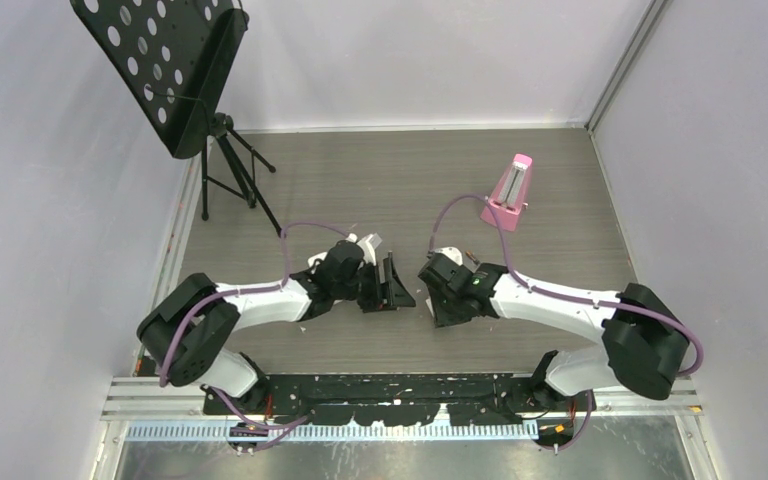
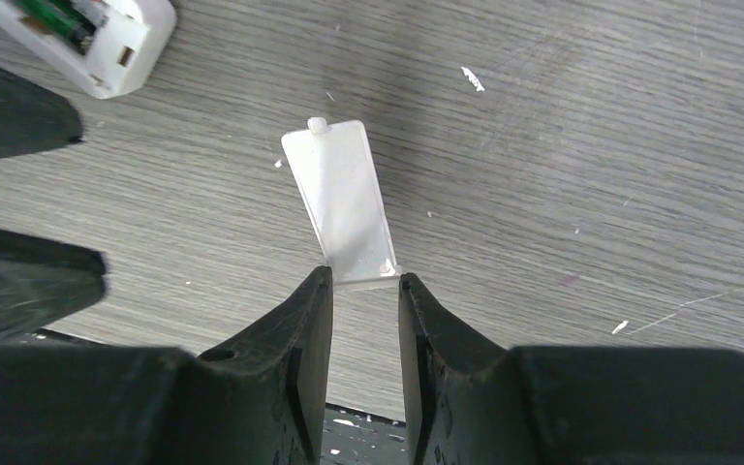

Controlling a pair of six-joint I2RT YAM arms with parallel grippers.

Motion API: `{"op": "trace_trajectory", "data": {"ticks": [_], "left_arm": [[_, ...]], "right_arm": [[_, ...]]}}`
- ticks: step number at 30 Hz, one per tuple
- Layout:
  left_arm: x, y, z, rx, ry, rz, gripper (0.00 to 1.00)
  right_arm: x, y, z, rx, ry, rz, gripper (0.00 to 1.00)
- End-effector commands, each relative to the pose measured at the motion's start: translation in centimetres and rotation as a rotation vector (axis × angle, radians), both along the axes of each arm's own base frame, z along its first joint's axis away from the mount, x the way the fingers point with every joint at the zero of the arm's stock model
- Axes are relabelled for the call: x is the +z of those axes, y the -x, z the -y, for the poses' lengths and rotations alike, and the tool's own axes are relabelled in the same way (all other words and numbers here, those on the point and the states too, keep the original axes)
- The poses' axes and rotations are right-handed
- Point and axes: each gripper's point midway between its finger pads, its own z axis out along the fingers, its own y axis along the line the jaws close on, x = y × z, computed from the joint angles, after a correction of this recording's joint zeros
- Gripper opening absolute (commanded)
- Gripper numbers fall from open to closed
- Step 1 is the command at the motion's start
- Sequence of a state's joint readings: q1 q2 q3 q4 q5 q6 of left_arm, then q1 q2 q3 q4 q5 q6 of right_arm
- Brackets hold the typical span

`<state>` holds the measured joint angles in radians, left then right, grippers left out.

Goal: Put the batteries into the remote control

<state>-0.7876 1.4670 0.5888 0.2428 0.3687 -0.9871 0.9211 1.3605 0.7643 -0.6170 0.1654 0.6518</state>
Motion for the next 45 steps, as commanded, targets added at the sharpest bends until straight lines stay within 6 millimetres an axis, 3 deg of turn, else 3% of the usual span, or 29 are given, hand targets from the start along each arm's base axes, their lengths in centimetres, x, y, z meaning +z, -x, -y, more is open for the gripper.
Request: {"op": "trace_trajectory", "data": {"ticks": [1,11,16,20,22,24,26,30,33,39,45], "left_arm": [[2.3,-0.6,2.3,-0.048,0.093,0.038,0.64],[2.6,-1.7,3.5,-0.025,0.114,0.036,0.64],[2.3,-1.9,3.6,-0.006,0.108,0.012,0.55],[2.2,-1.9,3.7,0.004,0.113,-0.008,0.4],[2.3,-2.0,3.7,0.008,0.12,-0.012,0.24],[2.6,-2.0,3.9,0.009,0.127,-0.017,0.01],[2.6,-2.0,3.8,0.017,0.118,-0.03,0.0],[2.7,-2.5,2.6,0.062,0.049,-0.089,0.0],[3.3,-3.2,1.3,0.117,-0.006,-0.133,0.0],[4.7,-3.3,-1.9,0.248,-0.122,-0.267,0.0],[7.2,-3.1,-3.0,0.371,-0.139,-0.365,0.0]], "right_arm": [[2.3,-1.2,-1.7,0.004,-0.117,0.088,0.3],[4.5,-0.8,-4.3,0.079,-0.27,0.099,0.3],[5.2,-0.7,-4.9,0.103,-0.307,0.108,0.3],[5.4,-0.8,-5.1,0.109,-0.318,0.115,0.3],[5.4,-0.8,-5.3,0.116,-0.323,0.115,0.3],[5.4,-0.9,-5.3,0.114,-0.324,0.122,0.3],[5.4,-1.1,-5.2,0.115,-0.319,0.135,0.34],[7.1,-2.4,-4.9,0.136,-0.314,0.234,0.62],[9.4,-3.3,-4.9,0.183,-0.351,0.353,0.74],[13.4,-4.2,-6.1,0.368,-0.413,0.562,0.75],[16.4,-4.3,-9.1,0.541,-0.517,0.799,0.64]]}}
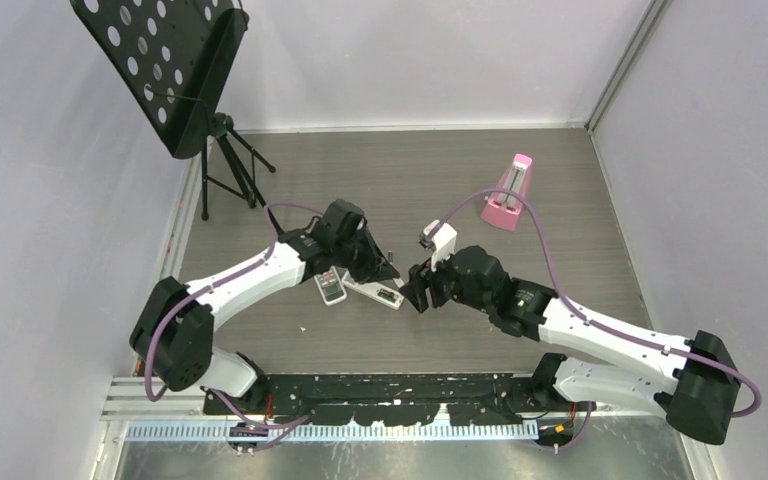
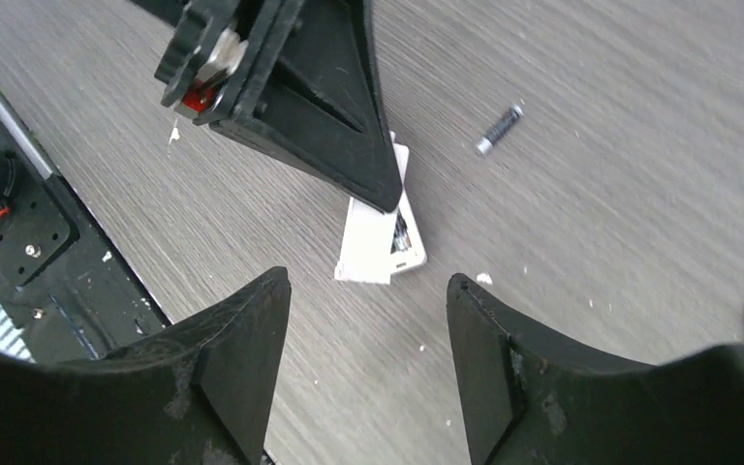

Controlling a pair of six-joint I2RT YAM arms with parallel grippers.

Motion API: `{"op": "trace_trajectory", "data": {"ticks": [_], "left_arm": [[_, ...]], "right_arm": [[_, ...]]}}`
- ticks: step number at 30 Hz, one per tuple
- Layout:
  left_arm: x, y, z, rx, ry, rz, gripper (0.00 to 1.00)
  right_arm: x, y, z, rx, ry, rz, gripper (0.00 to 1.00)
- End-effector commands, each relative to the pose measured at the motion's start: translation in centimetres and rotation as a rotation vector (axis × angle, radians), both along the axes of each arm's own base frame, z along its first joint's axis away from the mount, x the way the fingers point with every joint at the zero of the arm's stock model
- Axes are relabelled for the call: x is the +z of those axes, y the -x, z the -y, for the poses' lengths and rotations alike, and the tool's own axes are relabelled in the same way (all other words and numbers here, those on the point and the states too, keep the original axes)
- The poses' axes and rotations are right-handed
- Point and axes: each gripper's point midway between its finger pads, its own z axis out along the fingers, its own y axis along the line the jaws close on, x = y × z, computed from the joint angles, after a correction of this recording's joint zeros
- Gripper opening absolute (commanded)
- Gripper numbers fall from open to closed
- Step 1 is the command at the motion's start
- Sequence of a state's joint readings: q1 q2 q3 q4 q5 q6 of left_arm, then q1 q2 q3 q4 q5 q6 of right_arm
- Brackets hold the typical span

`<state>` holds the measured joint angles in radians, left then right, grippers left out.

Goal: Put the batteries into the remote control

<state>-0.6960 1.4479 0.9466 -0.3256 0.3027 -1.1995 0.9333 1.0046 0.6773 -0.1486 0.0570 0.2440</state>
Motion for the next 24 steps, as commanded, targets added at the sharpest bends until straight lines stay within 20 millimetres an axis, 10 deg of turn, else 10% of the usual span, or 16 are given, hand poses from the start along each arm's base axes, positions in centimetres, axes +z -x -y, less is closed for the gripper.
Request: {"op": "trace_trajectory", "data": {"ticks": [1,24], "left_arm": [[1.8,1.1,-1.6,0.117,-0.033,-0.112,0.0],[3.0,0.9,-3.0,0.231,0.019,-0.182,0.0]], "right_arm": [[3.7,-0.2,-3.1,0.148,-0.107,0.273,0.64],[0.1,-0.3,-5.7,0.27,0.179,0.647,0.39]]}}
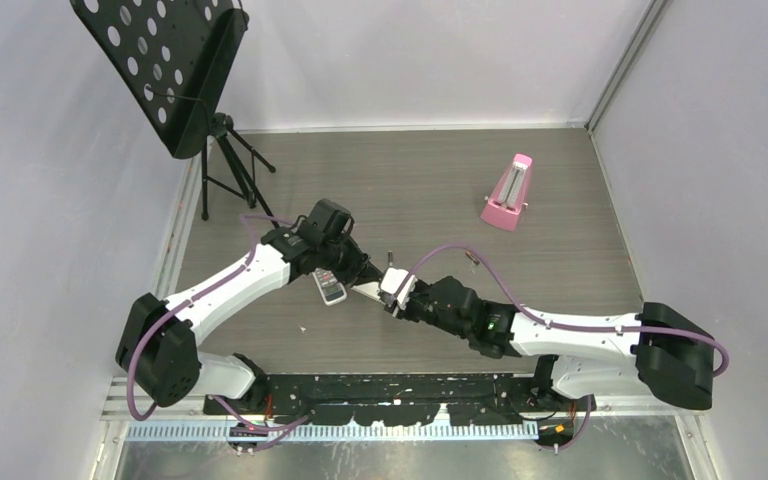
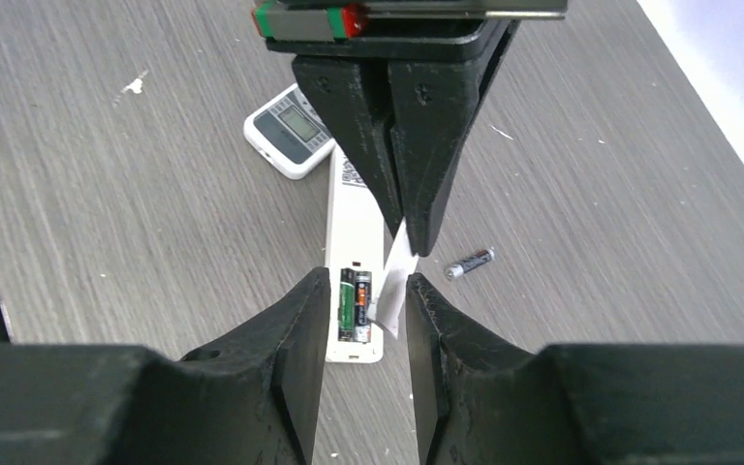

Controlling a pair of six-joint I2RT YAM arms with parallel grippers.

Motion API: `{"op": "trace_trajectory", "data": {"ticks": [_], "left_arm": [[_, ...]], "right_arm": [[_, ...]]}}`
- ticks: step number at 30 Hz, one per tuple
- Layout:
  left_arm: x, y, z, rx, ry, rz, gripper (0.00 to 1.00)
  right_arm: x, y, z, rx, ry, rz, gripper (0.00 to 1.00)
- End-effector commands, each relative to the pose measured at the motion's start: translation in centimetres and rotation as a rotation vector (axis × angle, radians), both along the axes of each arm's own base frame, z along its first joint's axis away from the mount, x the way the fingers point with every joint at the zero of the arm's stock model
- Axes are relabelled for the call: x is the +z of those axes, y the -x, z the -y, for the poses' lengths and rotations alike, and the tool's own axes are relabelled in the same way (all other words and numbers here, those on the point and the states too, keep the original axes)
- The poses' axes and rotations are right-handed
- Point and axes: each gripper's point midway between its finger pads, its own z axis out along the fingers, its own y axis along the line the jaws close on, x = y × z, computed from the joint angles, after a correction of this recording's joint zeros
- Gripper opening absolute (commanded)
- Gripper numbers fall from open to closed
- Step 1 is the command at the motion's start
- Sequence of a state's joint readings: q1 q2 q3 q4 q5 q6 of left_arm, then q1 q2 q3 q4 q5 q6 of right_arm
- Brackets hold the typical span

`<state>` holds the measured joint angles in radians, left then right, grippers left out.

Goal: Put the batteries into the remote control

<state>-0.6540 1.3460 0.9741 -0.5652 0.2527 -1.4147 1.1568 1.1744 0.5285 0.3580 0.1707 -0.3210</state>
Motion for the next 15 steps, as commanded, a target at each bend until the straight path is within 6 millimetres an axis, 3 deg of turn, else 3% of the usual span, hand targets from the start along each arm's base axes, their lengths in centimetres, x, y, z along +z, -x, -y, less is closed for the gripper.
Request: {"op": "trace_trajectory", "data": {"ticks": [1,8,15], "left_arm": [[1.4,0.0,0.3,0.005,0.05,0.012,0.0],[0.8,0.5,0.5,-0.014,0.059,-0.015,0.0],[1.2,0.6,0.8,-0.019,0.087,-0.003,0.0]], "right_arm": [[1.3,-1.2,0.1,-0.04,-0.014,0.1,0.38],[0.8,-1.8,0.0,-0.064,0.0,0.112,0.25],[1.7,-1.9,-0.4,-0.068,-0.039,0.113,0.01]]}}
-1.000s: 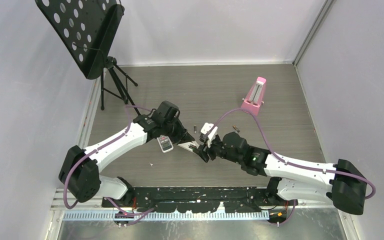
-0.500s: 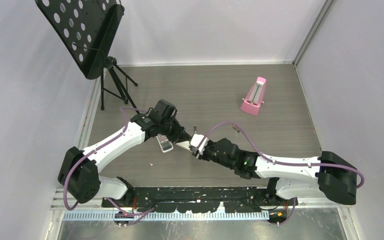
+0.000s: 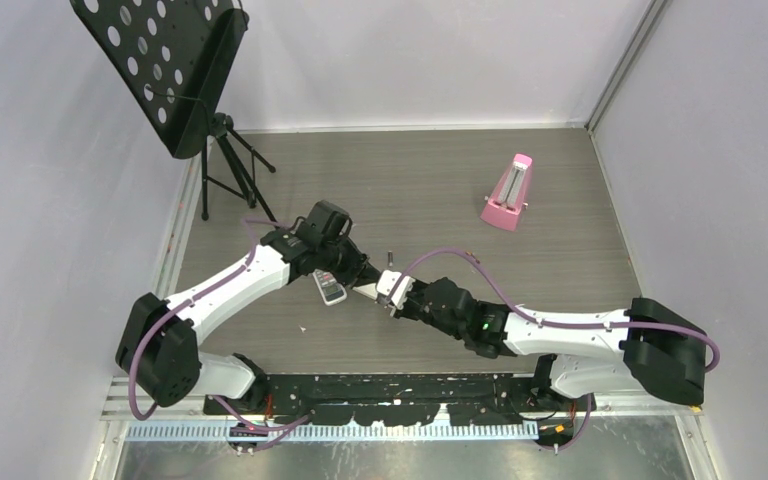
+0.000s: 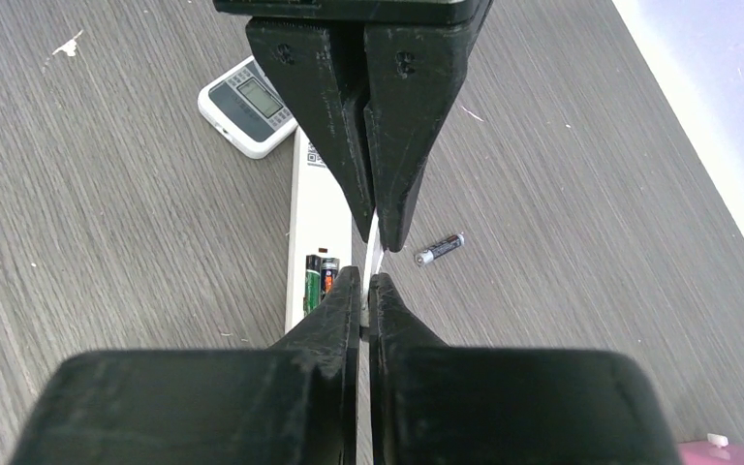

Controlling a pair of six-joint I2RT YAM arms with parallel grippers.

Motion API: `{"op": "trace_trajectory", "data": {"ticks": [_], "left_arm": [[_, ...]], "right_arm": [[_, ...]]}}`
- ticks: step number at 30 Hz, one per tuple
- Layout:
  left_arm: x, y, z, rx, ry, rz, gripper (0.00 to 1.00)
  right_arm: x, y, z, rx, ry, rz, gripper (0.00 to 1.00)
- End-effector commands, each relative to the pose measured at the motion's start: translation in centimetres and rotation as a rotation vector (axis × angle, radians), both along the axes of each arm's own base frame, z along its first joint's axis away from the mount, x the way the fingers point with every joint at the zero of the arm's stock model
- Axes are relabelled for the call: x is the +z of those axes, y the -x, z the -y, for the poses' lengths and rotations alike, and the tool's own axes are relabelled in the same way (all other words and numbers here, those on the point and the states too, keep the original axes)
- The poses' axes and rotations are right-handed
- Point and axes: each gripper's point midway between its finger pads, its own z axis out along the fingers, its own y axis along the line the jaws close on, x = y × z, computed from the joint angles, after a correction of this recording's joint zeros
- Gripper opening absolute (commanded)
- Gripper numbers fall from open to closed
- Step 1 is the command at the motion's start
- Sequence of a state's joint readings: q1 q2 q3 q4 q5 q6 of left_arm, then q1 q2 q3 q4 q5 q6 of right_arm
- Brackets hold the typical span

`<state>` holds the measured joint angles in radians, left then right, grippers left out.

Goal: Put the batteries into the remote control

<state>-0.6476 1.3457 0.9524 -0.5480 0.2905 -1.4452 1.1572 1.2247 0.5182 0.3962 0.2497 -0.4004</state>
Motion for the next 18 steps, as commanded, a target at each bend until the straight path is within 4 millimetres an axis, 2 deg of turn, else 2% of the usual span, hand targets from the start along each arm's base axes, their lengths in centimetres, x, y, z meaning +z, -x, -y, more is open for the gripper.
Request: {"op": "trace_trajectory", "data": {"ticks": [1,3,4,5,7,9,13,18], "left_arm": [[1.5,0.2,0.6,-0.025,0.058,0.041,0.0],[1.9,0.0,0.6,-0.031,0.066,0.066,0.07],[2.1,-0.2,0.6,-0.036,0.066,0.082,0.14],[2.2,-0.4,0.6,-0.043,0.064,0.101,0.25],[2.2,-0.5,0.5,-0.059,0.048,0.132,0.55],[1.9,-0.8,0.0,-0.073,0.027,0.175,0.7],[1.0,-2.0,-1.4,-0.113,-0.009,0.271,0.79],[0.5,-3.4,-4.3,-0.117,-0.104,0.395,0.84]], "right_arm": [[3.0,-0.4,-1.2,-0.011,-0.123,0.038,0.01],[3.2,-0.3,-1.2,-0.018,-0.148,0.019,0.0],[3.5,-0.3,-1.2,-0.024,-0.162,0.011,0.01],[3.6,-0.3,-1.1,-0.037,-0.18,-0.004,0.01],[3.8,-0.2,-0.7,-0.066,-0.213,-0.044,0.01],[4.1,0.0,-0.1,-0.106,-0.256,-0.11,0.01],[4.3,0.6,2.1,-0.225,-0.353,-0.331,0.0],[4.3,1.1,3.8,-0.321,-0.466,-0.663,0.0]]}}
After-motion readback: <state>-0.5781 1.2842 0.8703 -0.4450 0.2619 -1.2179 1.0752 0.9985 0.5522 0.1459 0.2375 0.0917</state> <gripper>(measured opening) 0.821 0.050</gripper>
